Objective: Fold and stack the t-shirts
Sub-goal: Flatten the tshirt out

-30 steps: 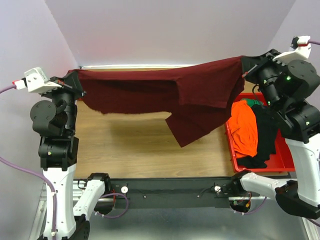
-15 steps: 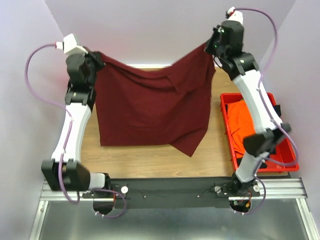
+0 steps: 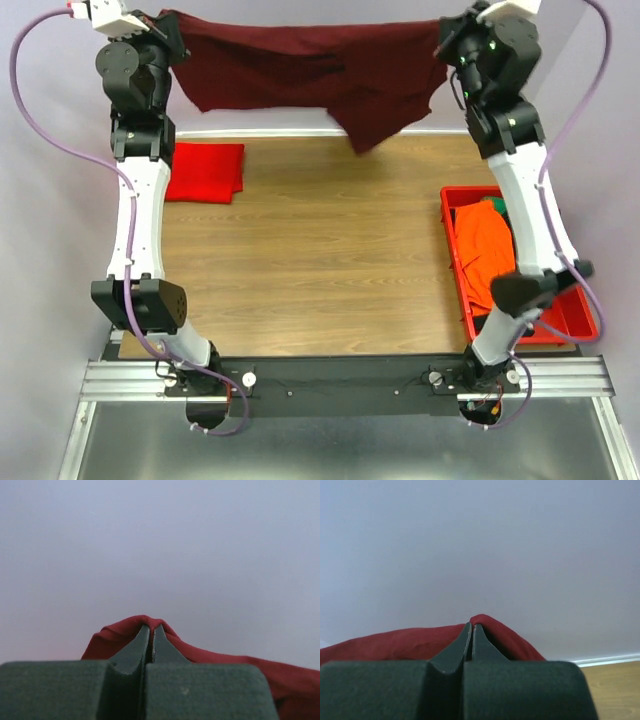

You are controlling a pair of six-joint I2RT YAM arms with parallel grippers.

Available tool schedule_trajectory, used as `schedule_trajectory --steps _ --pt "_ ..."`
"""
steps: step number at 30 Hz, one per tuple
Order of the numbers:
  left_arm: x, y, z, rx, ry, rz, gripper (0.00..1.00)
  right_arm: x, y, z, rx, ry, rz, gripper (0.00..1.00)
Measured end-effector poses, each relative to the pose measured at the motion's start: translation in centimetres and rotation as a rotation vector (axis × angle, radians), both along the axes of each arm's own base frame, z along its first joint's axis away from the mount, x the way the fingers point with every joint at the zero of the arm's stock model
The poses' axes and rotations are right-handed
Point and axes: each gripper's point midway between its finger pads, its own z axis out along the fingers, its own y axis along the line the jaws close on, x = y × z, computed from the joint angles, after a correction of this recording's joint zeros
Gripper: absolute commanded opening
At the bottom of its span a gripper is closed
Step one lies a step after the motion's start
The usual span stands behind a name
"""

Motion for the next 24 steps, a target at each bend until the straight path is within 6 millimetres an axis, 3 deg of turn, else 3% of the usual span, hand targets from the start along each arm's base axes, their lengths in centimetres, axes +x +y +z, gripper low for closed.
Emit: schedule_trajectory --steps 2,4,5,7,9,10,11,12,13,15,17,20,24 --pt "-0.2 0.2 -0.7 0.004 0.008 0.005 0.0 -1.7 -0.8 -1.1 -0.002 0.02 -0.011 0.0" --pt "0.0 0.2 -2.7 0.002 0.046 0.006 0.0 -2.8 -1.3 -2.9 -0.007 0.06 -0.016 0.0" --pt "0.3 0.2 -4.6 -0.001 0.087 0.005 0.0 -3.0 -1.4 -4.5 -0.005 0.085 -0.017 0.0" --pt "1.0 0.2 -10.4 -0.017 0.204 0.001 0.0 -3.4 -1.4 -8.8 -0.01 0.169 -0.015 0.01" --pt "1.0 0.1 -15.7 -0.038 0.319 -0.003 0.0 -3.8 -1.3 -14.5 -0.01 0.281 -0.01 0.0" --pt "0.6 0.0 -20.3 -0.065 0.411 -0.005 0.0 -4.2 -1.1 -17.6 -0.005 0.342 0.0 0.0" --pt "-0.1 0.0 -23.5 -0.082 0.483 -0.005 0.0 -4.9 -1.1 -21.7 -0.014 0.43 0.006 0.0" --pt "-0.6 -0.1 -25.4 -0.093 0.523 -0.005 0.0 -5.7 -1.0 -25.6 -0.021 0.517 0.013 0.0" --pt "-1.7 -0.2 -29.0 -0.116 0.604 -0.003 0.0 -6.2 -0.9 -27.6 -0.021 0.555 0.02 0.01" --pt "-3.9 -0.3 -34.0 -0.153 0.709 0.008 0.0 -8.8 -1.2 -34.5 -0.029 0.707 0.027 0.0" --pt "-5.7 -0.3 -36.8 -0.179 0.765 0.018 0.0 -11.6 -1.7 -39.6 -0.04 0.831 0.027 0.0" --pt "-9.4 -0.3 -40.8 -0.224 0.835 0.046 0.0 -15.1 -2.4 -44.3 -0.035 0.945 0.029 0.0" --pt "-12.7 0.1 -45.5 -0.279 0.923 0.101 0.0 -18.6 -2.6 -47.3 -0.005 1.025 0.051 0.0"
